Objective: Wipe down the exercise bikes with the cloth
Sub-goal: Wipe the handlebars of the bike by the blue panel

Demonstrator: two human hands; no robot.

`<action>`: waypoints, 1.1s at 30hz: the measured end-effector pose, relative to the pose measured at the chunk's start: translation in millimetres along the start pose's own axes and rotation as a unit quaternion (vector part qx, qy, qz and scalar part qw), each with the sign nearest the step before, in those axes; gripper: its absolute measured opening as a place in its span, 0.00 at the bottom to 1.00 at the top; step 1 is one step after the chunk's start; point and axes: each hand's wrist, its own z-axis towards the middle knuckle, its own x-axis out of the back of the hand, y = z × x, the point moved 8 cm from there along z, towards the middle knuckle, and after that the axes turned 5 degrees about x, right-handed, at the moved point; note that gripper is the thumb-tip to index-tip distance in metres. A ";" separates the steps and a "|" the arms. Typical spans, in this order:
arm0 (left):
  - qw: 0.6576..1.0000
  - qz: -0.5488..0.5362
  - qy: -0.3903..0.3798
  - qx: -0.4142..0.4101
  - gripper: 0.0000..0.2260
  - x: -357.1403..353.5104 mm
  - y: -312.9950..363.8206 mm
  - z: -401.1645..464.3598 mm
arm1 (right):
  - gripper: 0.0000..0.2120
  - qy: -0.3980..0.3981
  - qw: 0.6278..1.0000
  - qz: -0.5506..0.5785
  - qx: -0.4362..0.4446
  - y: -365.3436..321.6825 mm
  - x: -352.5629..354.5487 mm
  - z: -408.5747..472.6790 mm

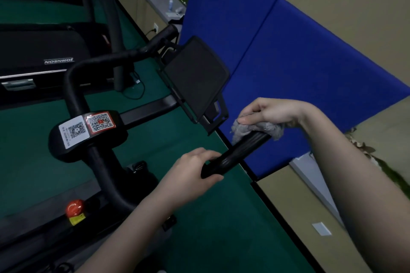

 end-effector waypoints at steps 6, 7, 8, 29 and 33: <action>1.000 -0.001 0.003 0.000 0.18 -0.9 0.8 -0.4 | 0.10 0.222 0.930 0.281 0.079 29.2 -4.6 -31.7; 1.000 -0.001 0.002 0.001 0.18 -1.1 0.6 -0.5 | 0.10 0.265 0.905 0.324 0.080 35.8 -7.6 -35.7; 1.000 -0.001 0.002 0.000 0.18 -1.1 0.7 -0.4 | 0.10 0.311 0.873 0.364 0.089 42.4 -10.9 -39.0; 0.999 0.001 0.027 -0.041 0.18 0.8 5.9 -2.1 | 0.15 0.666 0.611 0.427 0.033 63.2 -103.6 -51.7; 0.998 0.006 0.029 -0.048 0.18 1.7 5.9 -3.0 | 0.15 0.674 0.650 0.350 0.010 60.7 -112.4 -62.0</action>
